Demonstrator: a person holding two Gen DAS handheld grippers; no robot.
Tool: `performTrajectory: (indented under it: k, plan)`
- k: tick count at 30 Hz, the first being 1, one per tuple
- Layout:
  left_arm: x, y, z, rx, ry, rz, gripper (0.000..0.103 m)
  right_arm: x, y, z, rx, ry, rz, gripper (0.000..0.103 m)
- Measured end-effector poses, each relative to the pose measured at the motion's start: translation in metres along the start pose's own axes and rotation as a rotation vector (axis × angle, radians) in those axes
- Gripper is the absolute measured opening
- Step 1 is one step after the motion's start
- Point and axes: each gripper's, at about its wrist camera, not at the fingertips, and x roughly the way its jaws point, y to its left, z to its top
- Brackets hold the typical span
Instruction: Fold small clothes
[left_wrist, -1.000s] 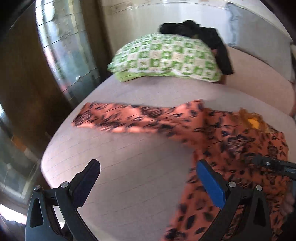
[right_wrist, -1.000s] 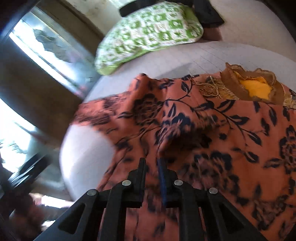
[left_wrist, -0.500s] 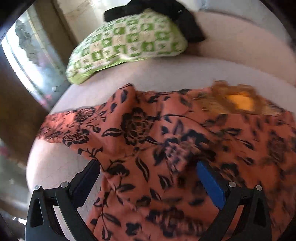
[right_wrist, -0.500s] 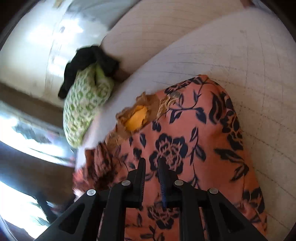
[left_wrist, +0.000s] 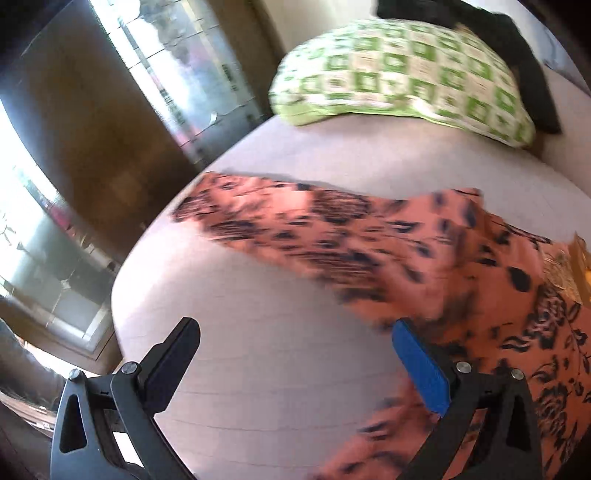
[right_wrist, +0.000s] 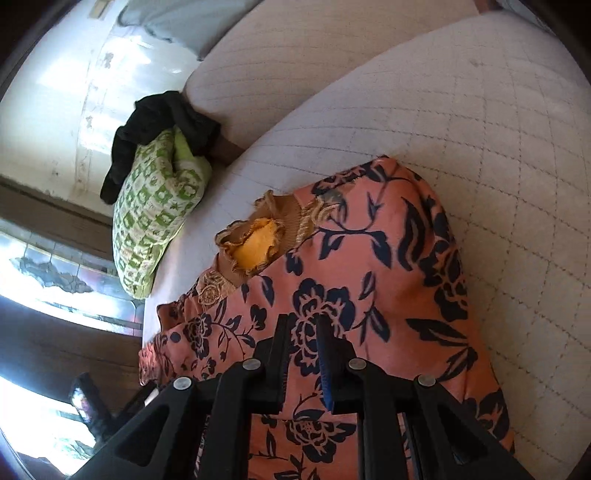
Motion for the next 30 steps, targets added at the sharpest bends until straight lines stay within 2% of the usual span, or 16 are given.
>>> performTrajectory:
  k: [6, 10, 12, 17, 20, 23, 26, 27, 29, 30]
  plan:
    - [0.018, 0.093, -0.010, -0.105, 0.051, 0.028, 0.103, 0.015, 0.013, -0.017, -0.052, 0.049, 0.001, 0.017]
    - [0.029, 0.141, -0.025, -0.190, 0.090, -0.015, 0.103, 0.043, -0.001, -0.024, -0.030, 0.121, -0.121, 0.015]
    - [0.034, 0.160, -0.027, -0.227, 0.096, -0.049, 0.103, 0.042, -0.006, -0.025, -0.006, 0.105, -0.104, 0.015]
    - [0.053, 0.184, -0.011, -0.311, 0.128, -0.181, 0.103, 0.021, 0.005, -0.030, -0.038, 0.048, -0.082, 0.017]
    - [0.075, 0.195, 0.007, -0.392, 0.158, -0.254, 0.103, 0.037, -0.005, -0.034, -0.009, 0.137, -0.127, 0.021]
    - [0.096, 0.200, 0.026, -0.468, 0.192, -0.336, 0.103, 0.038, -0.009, -0.031, 0.024, 0.130, -0.096, 0.021]
    - [0.116, 0.200, 0.043, -0.531, 0.207, -0.395, 0.102, 0.039, -0.013, -0.029, 0.050, 0.136, -0.064, 0.028]
    - [0.124, 0.199, 0.047, -0.551, 0.222, -0.416, 0.100, 0.039, -0.013, -0.028, 0.055, 0.132, -0.058, 0.030]
    - [0.140, 0.195, 0.053, -0.599, 0.250, -0.457, 0.084, 0.038, -0.011, -0.026, 0.046, 0.123, -0.056, 0.032]
    - [0.147, 0.191, 0.054, -0.616, 0.266, -0.474, 0.080, 0.038, -0.009, -0.026, 0.033, 0.113, -0.061, 0.032]
